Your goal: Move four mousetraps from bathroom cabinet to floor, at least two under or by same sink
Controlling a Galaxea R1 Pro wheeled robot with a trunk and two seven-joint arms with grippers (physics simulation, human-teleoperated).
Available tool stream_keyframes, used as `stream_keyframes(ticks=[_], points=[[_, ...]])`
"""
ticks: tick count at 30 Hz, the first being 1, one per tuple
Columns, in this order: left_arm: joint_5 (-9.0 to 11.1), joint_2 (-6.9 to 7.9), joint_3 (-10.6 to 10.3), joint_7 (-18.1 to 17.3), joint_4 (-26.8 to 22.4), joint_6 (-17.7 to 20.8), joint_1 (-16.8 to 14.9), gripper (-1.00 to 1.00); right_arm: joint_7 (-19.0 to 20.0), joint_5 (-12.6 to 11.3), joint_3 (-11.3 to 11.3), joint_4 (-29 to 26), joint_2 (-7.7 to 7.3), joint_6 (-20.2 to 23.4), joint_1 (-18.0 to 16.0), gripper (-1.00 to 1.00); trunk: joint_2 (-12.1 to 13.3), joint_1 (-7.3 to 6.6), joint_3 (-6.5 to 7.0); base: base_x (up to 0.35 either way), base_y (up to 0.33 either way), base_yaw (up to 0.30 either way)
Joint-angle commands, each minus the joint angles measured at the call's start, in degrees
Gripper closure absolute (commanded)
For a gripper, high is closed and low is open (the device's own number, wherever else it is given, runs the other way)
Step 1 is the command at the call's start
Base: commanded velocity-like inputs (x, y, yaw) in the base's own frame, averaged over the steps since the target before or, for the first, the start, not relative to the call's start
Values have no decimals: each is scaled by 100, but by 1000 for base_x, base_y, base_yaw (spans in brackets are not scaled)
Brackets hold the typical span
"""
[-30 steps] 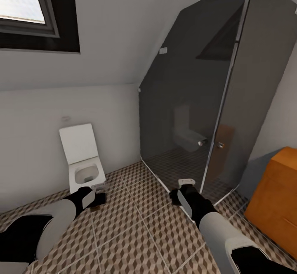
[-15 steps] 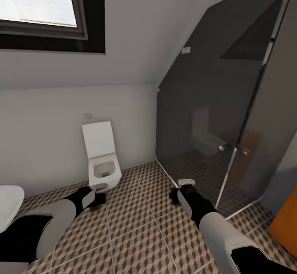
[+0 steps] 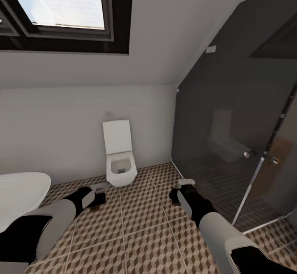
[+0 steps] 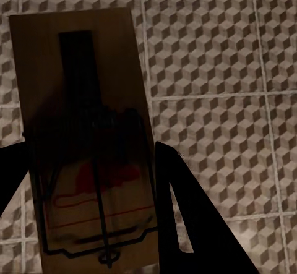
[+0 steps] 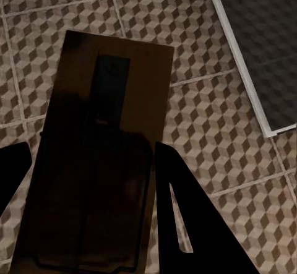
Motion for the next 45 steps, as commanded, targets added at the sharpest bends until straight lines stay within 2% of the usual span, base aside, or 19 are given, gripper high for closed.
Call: stream_keyframes(ticks=[1,12,27,37,45], points=[[55,-1,-41,7,-3,23,-6,100,-52,-46,39,-8,-4,31,-4,100,-12,3,-12,0,0,292],[52,-1,-42,6,-6,23,-6,100,-52,-41,33,-2,-4,12,-4,100,-12,3,-12,0,0,278],[36,-9,-42,2,-4,23,-6,100,-55,-77,30,11,-30,4,-4,100,-12,3,-12,0,0,34],[16,-38,-42,2,-9,23,-6,100,-40,-101,22,16,-70,6,-4,100,-12,3,-12,0,0,234],[2,-46,-42,8,-14,23,-6,100,-33,-102,21,16,-74,6,-4,100,-12,3,-12,1,0,58]])
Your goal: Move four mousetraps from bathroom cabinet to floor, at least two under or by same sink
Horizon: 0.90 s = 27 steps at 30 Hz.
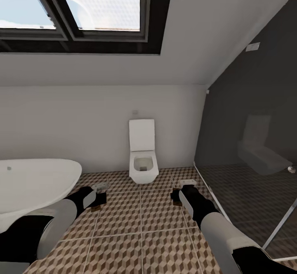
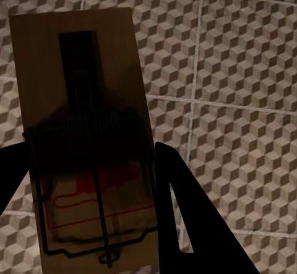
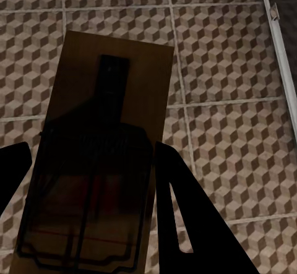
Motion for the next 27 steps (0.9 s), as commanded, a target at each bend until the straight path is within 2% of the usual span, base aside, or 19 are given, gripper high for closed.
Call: stream_keyframes(ticks=[1,21,27], points=[[55,-3,-40,9,-8,24,-5,100,-54,-50,39,-7,-4,27,-5,100,-12,3,-13,79,0,8],[54,0,-40,13,-34,24,-5,100,-65,-52,31,11,-13,19,-5,100,-12,3,-13,283,0,1],[54,26,-40,18,-33,24,-5,100,-55,-50,30,11,-21,23,-5,100,-12,3,-13,85,0,0]])
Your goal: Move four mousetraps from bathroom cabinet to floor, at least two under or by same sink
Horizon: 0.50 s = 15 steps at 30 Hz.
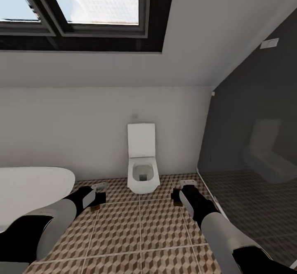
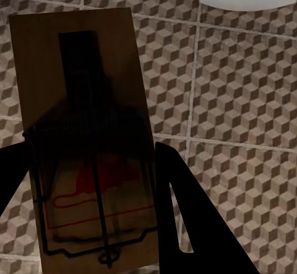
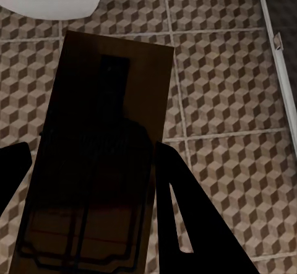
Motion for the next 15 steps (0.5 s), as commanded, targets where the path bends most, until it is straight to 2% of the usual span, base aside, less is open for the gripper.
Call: stream_keyframes(ticks=[1,12,15], points=[[56,1,-39,8,-6,28,-5,100,-51,-50,40,-7,-5,29,-5,100,-12,3,-13,6,0,0],[56,20,-39,10,-6,28,-5,100,-36,-58,40,-7,-5,32,-5,100,-12,3,-13,1,0,0],[56,13,-39,16,-6,32,-5,100,-37,-61,40,-7,-5,32,-5,100,-12,3,-13,133,0,0]])
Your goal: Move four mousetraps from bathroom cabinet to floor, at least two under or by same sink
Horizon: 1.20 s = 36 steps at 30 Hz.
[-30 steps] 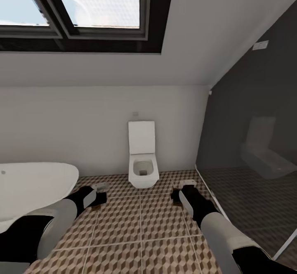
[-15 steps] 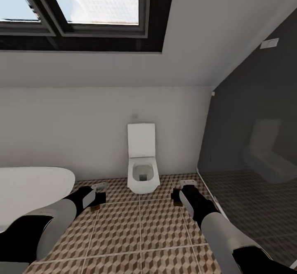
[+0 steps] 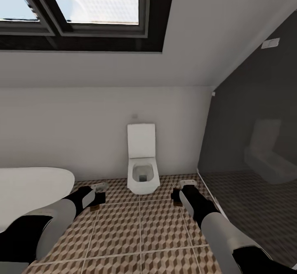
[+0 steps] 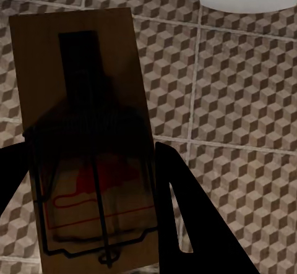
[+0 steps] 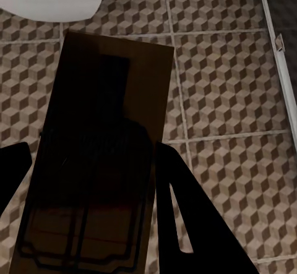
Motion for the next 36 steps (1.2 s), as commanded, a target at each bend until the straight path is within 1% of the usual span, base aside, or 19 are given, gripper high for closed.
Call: stream_keyframes(ticks=[1,10,13,18,24,29,36], points=[[56,0,-40,10,-6,29,-5,100,-55,-50,40,-7,-4,24,-5,100,-11,5,-12,229,0,0],[68,13,-40,12,-3,31,-5,100,-98,-48,40,-7,-4,19,-5,100,-11,5,-12,266,0,0],[80,58,-40,12,2,31,-5,100,-104,-48,40,-7,-4,19,-5,100,-11,5,-12,209,0,0],[90,90,-40,12,3,30,-5,100,-102,-48,40,-7,-4,19,-5,100,-11,5,-12,160,0,0],[75,92,-40,4,-1,24,-5,100,-103,-48,40,-7,-4,19,-5,100,-11,5,-12,50,0,0],[59,44,-40,10,-24,29,-5,100,-114,-47,40,-7,-4,19,-5,100,-11,5,-12,3,0,0],[56,31,-40,15,-30,26,-5,100,-123,-48,35,-7,-4,19,-5,100,-11,5,-12,0,0,0]])
